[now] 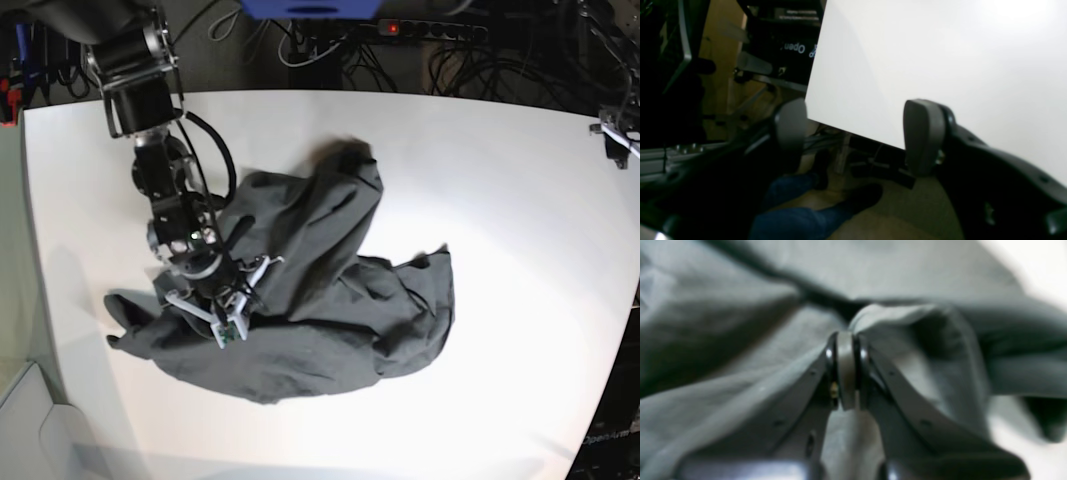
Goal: Layout the t-shirt on the table in an organized manner, then fold the t-shirt properly
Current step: 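Pull the grasped fabric away from the shirt with the right gripper, then grasp the t-shirt hem corner nearest the left gripper, then pull the hem corner outward with the left gripper to flatten the shirt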
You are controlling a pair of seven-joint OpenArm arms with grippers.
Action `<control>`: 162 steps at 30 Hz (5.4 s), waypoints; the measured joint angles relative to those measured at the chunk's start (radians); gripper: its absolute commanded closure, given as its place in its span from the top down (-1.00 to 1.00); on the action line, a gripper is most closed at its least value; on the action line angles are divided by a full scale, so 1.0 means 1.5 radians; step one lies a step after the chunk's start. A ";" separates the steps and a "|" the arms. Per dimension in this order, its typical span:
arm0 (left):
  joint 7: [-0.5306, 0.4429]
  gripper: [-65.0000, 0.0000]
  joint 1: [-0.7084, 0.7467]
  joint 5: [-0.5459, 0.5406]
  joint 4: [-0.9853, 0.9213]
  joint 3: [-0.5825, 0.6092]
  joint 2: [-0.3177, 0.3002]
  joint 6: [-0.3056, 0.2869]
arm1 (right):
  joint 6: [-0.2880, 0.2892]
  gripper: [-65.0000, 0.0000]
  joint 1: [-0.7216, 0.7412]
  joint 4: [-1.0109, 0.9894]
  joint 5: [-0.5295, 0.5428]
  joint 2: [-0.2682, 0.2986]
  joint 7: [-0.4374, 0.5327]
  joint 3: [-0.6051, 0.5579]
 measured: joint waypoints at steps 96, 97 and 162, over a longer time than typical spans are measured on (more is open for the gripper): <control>-0.255 0.64 -0.451 0.008 -0.682 0.438 0.065 0.147 | 0.007 -0.02 -0.392 0.468 0.005 -0.047 -0.052 0.524; -0.255 0.64 -0.453 0.008 -0.688 0.438 0.065 0.147 | 0.007 -0.02 -0.393 0.468 0.005 -0.047 -0.052 0.524; -0.109 -0.41 -0.519 0.012 -0.556 0.332 -0.020 0.237 | 0.007 -0.02 -0.392 0.466 0.006 -0.032 -0.054 0.524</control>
